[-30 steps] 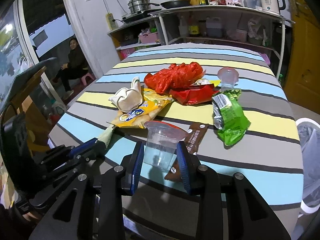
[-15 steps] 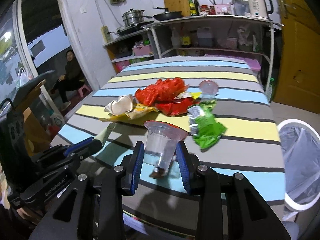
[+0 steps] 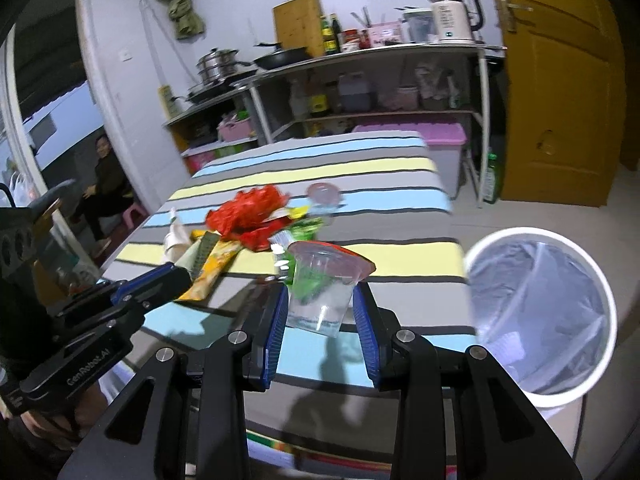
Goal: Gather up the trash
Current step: 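Carry the noodle packet and clear cup with both grippers over the bin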
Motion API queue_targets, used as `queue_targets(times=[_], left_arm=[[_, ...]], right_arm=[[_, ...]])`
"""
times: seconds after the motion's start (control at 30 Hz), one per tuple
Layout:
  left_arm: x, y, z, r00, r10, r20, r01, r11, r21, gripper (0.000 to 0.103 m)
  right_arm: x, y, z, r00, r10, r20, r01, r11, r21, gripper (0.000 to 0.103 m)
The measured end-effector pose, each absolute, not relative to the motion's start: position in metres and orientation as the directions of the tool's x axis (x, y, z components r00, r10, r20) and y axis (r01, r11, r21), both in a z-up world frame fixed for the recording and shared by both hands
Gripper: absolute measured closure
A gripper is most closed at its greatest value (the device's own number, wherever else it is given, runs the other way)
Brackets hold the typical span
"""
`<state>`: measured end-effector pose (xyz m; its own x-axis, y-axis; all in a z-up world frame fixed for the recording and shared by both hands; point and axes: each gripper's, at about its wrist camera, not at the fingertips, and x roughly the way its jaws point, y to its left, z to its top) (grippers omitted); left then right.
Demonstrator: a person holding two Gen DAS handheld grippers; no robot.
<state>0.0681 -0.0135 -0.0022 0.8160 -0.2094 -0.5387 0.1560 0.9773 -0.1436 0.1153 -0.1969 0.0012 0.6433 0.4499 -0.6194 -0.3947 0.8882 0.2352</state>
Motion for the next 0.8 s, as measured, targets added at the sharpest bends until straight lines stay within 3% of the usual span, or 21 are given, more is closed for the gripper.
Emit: queue_targets(times=[0.8], left_arm=[[0.154, -0.147, -0.004, 0.703, -0.425, -0.570, 0.409, 0.897, -0.165, 0.093]], right_arm=[[0.135, -0.323, -0.006, 0.733, 0.248, -0.634, -0.122, 0.964, 0.236, 0.068]])
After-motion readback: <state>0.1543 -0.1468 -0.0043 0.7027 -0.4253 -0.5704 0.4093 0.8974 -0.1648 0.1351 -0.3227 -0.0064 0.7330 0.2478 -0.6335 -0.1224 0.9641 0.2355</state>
